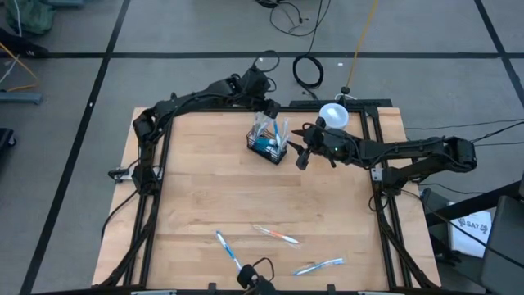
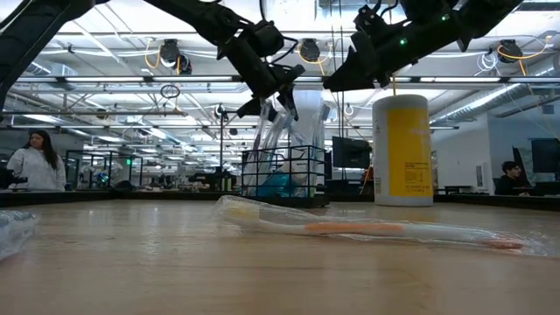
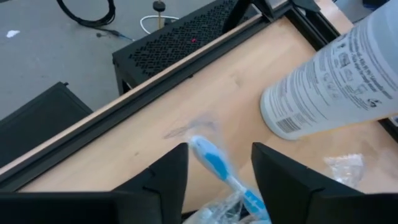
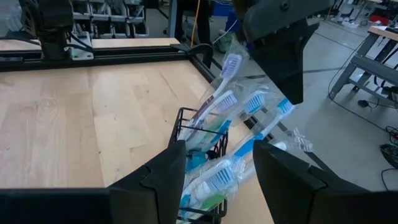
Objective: Pick & Place toothbrushing station
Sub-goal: Put the blue toothbrush into the black organizer
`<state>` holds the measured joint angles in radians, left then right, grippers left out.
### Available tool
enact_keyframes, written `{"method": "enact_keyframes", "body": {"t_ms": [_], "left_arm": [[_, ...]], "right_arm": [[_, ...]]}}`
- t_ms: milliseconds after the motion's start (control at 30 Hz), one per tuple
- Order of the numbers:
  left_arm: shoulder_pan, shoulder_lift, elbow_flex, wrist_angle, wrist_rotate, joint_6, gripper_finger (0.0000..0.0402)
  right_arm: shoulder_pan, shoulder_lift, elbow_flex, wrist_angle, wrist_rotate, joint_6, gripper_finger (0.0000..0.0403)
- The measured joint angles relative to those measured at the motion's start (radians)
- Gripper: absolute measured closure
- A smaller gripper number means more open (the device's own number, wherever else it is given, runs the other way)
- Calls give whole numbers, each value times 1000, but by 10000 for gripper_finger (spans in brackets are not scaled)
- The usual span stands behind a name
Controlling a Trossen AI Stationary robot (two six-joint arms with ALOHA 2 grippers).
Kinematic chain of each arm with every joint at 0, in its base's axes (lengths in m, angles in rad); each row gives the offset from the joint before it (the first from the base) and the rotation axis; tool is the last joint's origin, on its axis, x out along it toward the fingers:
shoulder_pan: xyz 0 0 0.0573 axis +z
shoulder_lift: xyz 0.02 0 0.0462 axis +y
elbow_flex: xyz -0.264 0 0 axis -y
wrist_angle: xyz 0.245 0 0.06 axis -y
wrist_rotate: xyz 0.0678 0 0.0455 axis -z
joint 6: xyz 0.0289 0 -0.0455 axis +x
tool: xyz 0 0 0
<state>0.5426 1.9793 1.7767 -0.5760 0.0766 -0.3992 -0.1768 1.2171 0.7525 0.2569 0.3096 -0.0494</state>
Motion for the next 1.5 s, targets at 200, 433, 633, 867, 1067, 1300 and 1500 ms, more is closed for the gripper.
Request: {"method": "enact_keyframes", "body": {"t_ms": [200, 433, 633, 867, 1067, 1300, 1500], "left_arm": [[2, 0, 0, 4, -38, 4, 281], [2, 0, 0, 5, -78, 12, 334], [2, 0, 0, 7, -78, 48, 388], [-5, 0, 0, 66, -78, 83, 389], [-43, 0, 0, 102, -77, 152, 394], [-125, -2, 0, 102, -82, 289, 396], [-197, -2, 0, 99, -192, 358, 397]], "right_arm": [[0, 0, 0, 0, 0, 0, 220], [0, 0, 0, 0, 0, 0, 220], [0, 0, 0, 0, 0, 0, 220], [0, 0, 0, 0, -1, 0, 220], [0, 0, 0, -4, -1, 0, 220], [0, 0, 0, -15, 0, 0, 220], [0, 0, 0, -15, 0, 0, 220]]}}
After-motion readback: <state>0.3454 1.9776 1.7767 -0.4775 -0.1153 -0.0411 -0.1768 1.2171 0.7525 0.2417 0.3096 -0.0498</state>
